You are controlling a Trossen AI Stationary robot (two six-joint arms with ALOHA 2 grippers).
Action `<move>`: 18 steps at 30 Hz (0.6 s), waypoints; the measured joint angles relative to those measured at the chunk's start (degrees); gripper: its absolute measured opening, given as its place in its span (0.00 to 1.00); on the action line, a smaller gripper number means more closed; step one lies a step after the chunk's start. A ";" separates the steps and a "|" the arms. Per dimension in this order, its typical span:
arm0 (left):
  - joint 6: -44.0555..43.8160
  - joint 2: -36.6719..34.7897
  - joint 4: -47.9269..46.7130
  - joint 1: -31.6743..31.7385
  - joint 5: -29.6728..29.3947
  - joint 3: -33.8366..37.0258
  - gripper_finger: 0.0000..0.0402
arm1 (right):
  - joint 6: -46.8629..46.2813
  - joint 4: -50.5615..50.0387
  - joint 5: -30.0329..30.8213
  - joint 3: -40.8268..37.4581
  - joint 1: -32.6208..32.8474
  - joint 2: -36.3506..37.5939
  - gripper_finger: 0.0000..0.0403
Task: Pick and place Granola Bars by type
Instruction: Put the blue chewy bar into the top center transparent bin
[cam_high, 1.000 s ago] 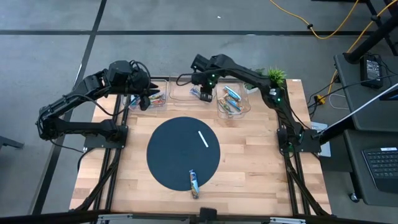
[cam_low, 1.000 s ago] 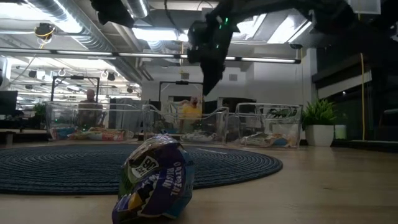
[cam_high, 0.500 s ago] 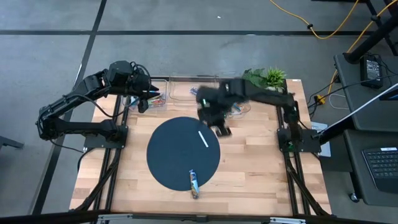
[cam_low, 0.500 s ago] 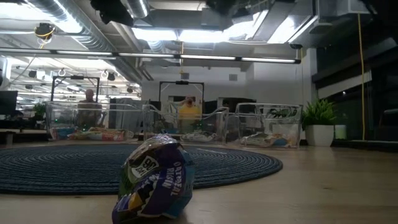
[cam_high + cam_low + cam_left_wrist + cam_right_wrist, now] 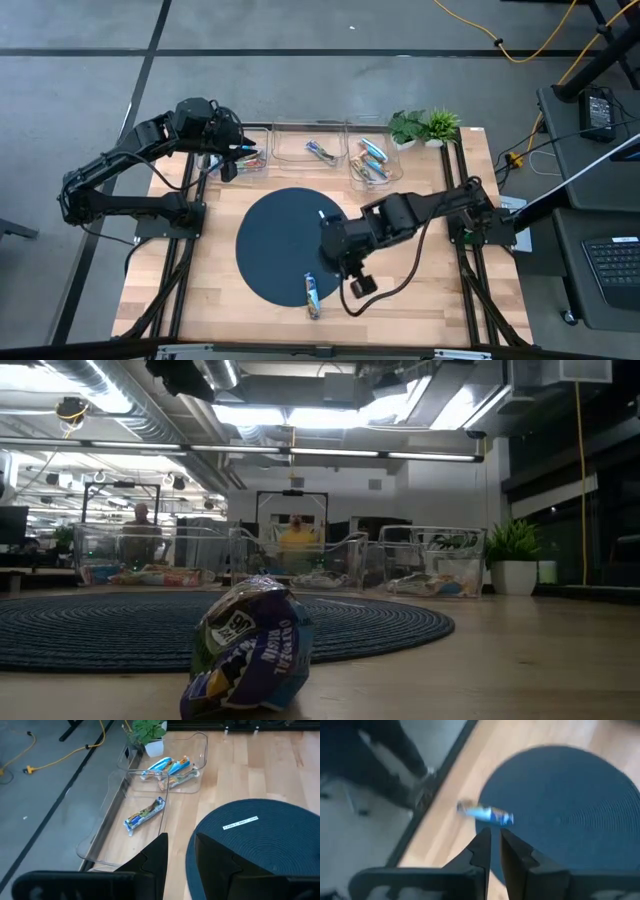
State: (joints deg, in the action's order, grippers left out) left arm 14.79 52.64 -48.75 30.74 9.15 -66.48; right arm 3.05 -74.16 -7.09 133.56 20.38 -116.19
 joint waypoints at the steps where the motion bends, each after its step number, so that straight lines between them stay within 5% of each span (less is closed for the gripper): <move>1: 0.48 0.00 0.00 0.00 0.00 0.00 0.22 | -1.66 1.51 0.16 0.00 0.40 -0.09 0.10; 11: 1.06 0.00 -0.31 0.00 -0.03 0.02 0.22 | -14.03 6.69 -0.20 0.00 2.94 -3.34 0.10; 18: 1.52 0.09 -0.35 -0.02 -0.45 0.86 0.22 | -1.35 6.93 -2.47 0.00 5.22 -8.22 0.10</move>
State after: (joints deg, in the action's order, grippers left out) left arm 16.31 52.73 -49.10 30.72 8.70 -65.62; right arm 1.70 -67.23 -9.56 133.56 25.60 -124.41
